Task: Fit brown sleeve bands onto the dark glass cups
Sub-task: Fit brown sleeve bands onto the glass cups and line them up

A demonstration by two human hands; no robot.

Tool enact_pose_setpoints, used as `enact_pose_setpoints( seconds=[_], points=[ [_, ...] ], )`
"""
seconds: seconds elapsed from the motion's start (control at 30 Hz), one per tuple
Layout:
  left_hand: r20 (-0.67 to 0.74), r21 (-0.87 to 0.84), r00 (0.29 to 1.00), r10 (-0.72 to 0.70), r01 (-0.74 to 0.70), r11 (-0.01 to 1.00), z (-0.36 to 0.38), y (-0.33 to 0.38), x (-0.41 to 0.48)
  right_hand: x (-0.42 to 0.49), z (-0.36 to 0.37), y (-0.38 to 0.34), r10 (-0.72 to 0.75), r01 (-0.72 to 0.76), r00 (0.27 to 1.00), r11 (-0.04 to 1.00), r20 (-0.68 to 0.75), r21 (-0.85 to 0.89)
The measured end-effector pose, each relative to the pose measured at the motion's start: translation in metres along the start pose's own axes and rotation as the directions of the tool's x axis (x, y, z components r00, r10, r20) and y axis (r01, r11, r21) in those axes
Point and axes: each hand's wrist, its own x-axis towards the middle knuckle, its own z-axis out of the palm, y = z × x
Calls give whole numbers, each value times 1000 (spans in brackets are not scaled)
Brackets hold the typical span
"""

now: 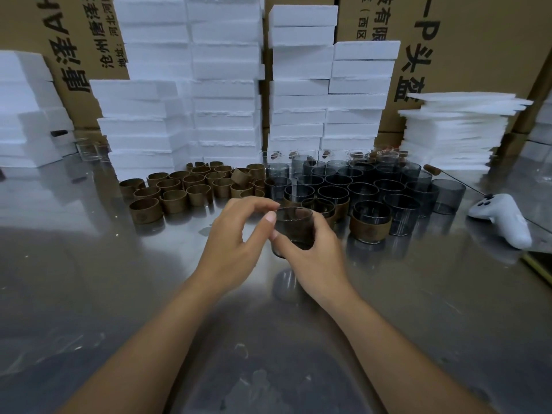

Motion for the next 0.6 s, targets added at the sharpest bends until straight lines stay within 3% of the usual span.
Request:
enact_pose_setpoints(
  seconds=[0.23,0.6],
  points=[
    [63,-21,997,-42,44,999,1,-6,1,-2,0,-2,-8,7,999,1000,36,26],
    [173,-49,985,8,1,999,2,1,-2,0,0,2,-59,61,992,998,112,-18]
  ],
)
